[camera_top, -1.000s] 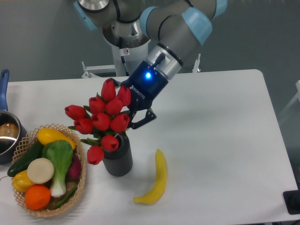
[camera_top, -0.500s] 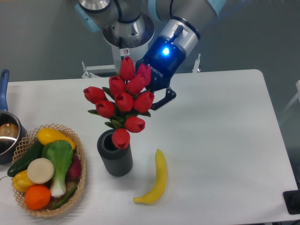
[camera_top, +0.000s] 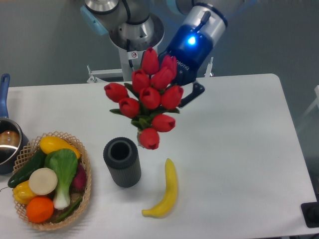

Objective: Pick up the flowers from the vase
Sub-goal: 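Lift the gripped tulips straight up out of the dark vase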

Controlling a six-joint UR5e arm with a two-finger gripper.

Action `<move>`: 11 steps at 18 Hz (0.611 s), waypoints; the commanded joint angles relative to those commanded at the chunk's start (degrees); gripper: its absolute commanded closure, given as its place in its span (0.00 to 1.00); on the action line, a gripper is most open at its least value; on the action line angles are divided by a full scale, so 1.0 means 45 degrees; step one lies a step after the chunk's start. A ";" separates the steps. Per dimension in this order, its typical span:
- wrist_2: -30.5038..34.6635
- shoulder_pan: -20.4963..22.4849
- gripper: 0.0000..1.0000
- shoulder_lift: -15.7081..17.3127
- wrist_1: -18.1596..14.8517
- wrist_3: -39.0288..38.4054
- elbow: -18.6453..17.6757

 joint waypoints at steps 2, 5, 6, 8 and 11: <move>0.0000 0.0077 0.53 -0.0040 0.0000 0.0020 0.0137; 0.0000 0.0254 0.54 -0.0040 -0.0019 0.0020 0.0079; 0.0000 0.0351 0.54 -0.0059 0.0000 0.0039 0.0118; 0.0020 0.0527 0.54 -0.0060 0.0000 0.0059 0.0138; 0.0020 0.0761 0.54 -0.0254 0.0000 0.0117 0.0274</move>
